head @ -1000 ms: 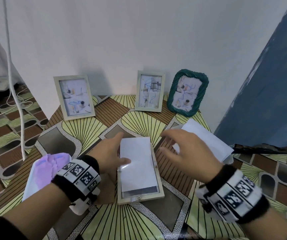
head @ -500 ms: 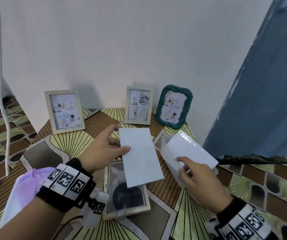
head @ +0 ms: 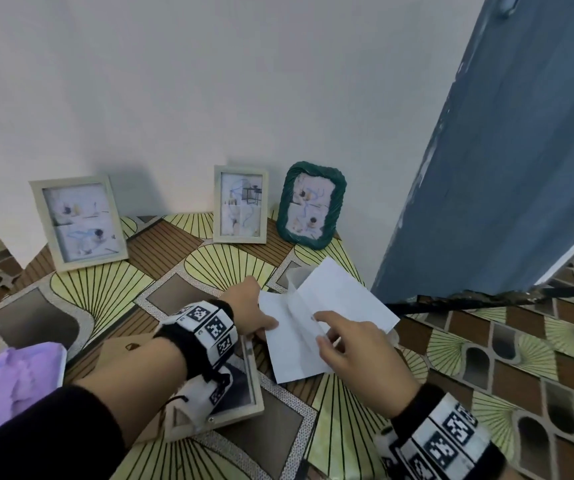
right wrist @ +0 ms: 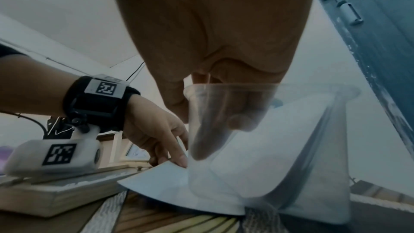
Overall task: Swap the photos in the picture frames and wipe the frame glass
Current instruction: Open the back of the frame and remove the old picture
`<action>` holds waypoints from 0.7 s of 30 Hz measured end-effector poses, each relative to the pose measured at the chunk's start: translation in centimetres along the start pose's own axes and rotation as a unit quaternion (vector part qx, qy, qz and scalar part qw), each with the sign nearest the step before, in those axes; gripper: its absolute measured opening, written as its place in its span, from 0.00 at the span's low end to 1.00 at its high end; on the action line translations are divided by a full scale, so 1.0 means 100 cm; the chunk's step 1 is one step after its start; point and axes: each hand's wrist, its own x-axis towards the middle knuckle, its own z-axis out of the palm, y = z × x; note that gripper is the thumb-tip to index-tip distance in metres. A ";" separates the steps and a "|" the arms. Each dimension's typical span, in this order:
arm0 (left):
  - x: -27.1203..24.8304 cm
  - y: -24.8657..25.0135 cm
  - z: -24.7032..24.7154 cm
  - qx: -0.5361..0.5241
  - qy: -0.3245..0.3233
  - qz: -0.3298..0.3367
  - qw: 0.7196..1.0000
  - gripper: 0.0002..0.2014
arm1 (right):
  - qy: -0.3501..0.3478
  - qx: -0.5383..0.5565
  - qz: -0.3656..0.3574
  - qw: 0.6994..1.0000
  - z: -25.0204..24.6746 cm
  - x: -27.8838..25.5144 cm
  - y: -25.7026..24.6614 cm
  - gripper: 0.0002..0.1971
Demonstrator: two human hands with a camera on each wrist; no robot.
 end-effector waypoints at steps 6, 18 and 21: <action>-0.001 0.004 0.006 -0.050 -0.056 -0.006 0.997 0.19 | -0.034 -0.081 -0.027 0.996 0.009 -0.002 -0.002 0.17; -0.066 0.010 -0.001 -0.249 0.029 0.112 0.962 0.32 | 0.095 -0.028 -0.048 0.994 -0.016 -0.005 -0.003 0.20; -0.064 0.015 0.015 -0.330 0.002 0.103 0.938 0.36 | 0.180 -0.058 -0.021 0.982 -0.040 0.005 0.007 0.12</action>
